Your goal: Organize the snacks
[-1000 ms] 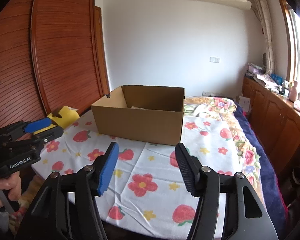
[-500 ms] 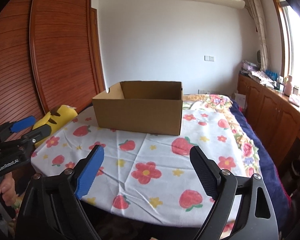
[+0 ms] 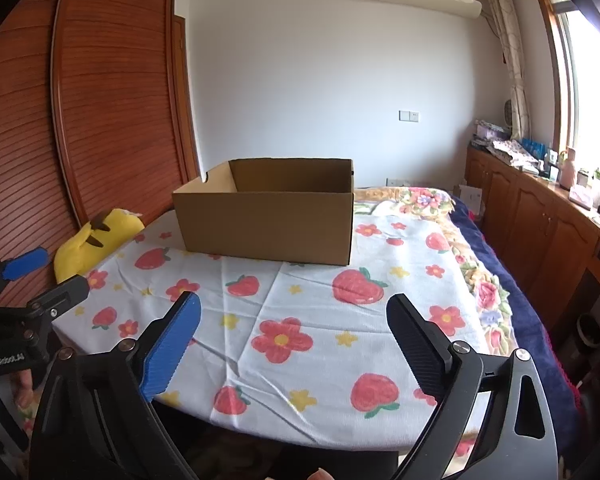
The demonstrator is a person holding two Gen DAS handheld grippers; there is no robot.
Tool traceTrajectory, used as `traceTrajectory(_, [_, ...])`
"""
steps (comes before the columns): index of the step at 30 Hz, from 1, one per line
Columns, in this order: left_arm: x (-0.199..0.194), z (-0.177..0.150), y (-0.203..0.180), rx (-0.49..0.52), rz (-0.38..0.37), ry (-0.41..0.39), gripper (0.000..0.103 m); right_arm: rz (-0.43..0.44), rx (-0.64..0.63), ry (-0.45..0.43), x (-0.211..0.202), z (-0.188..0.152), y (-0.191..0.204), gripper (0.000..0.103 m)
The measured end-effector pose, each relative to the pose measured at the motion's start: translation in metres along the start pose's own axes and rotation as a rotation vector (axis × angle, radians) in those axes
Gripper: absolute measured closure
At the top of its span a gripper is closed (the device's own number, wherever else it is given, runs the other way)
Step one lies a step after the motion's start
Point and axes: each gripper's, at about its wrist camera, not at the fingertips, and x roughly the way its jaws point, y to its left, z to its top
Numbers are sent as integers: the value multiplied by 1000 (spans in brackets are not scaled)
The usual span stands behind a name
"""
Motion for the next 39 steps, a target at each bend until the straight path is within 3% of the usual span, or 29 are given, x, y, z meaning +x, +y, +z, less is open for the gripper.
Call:
traceTrajectory(3, [-1,-1,0,-2,-1,-2,0,-4,-2,4,1,-2,2,1])
traceTrajectory(39, [-12,-7,6,-25,39,-15,0,-36,16,-21,-7,-5,1,0])
